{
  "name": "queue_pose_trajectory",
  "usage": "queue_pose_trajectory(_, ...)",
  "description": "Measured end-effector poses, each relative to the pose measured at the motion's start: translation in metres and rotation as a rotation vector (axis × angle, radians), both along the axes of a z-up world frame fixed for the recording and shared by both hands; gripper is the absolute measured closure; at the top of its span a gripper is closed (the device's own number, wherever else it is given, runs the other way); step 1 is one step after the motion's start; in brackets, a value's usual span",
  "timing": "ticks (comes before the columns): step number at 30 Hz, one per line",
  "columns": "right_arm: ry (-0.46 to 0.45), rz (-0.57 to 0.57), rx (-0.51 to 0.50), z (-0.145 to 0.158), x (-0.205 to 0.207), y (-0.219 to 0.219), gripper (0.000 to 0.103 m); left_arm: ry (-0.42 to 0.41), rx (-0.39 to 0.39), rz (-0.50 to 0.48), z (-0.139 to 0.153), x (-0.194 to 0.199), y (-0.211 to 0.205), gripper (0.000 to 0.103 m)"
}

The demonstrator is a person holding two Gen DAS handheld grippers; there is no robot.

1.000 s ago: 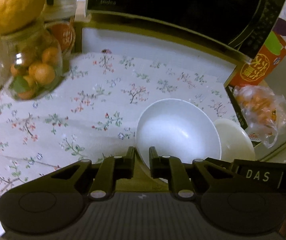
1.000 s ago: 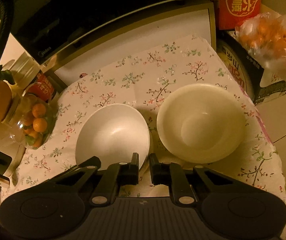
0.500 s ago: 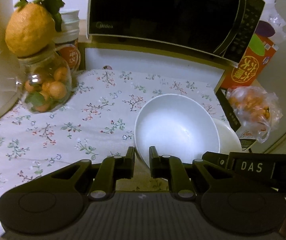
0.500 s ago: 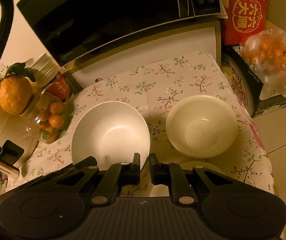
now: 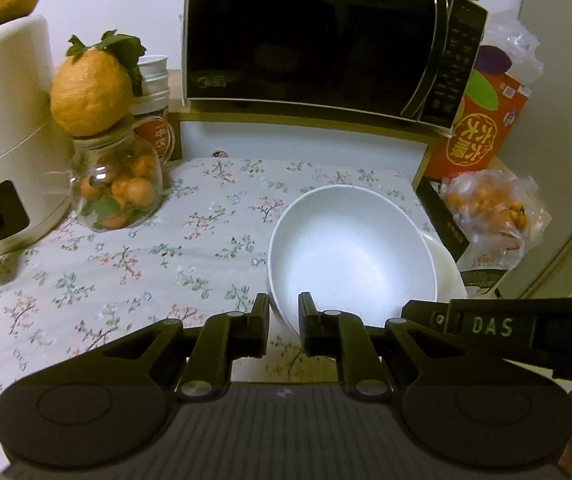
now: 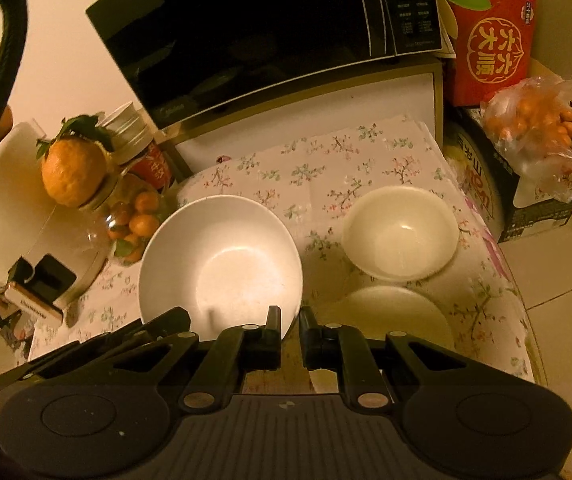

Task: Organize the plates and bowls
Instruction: 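Lift the white bowl with both tools and carry it toward the plate stack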

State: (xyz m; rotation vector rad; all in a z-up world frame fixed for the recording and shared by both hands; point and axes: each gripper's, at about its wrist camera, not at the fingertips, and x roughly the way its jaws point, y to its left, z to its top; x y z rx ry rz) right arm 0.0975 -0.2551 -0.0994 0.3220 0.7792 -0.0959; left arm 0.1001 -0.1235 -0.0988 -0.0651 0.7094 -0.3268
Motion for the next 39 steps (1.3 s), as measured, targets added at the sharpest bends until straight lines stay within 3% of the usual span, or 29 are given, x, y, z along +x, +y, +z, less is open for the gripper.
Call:
queue_pose_trajectory(14, -0.035, 0.036, -0.021, 0.014, -0.051, 0.015, 0.093, -0.036, 0.011, -0.009, 0.014, -0.046, 0.006, 0.090)
queue_pose_trajectory(24, 0.026, 0.055, -0.046, 0.004, -0.076, 0.009, 0.092, -0.005, 0.071, -0.052, 0.003, -0.068, -0.009, 0.090)
queue_pose_trajectory(39, 0.115, 0.056, -0.082, -0.018, -0.093, 0.004, 0.091, 0.142, 0.079, -0.074, -0.024, -0.074, -0.018, 0.090)
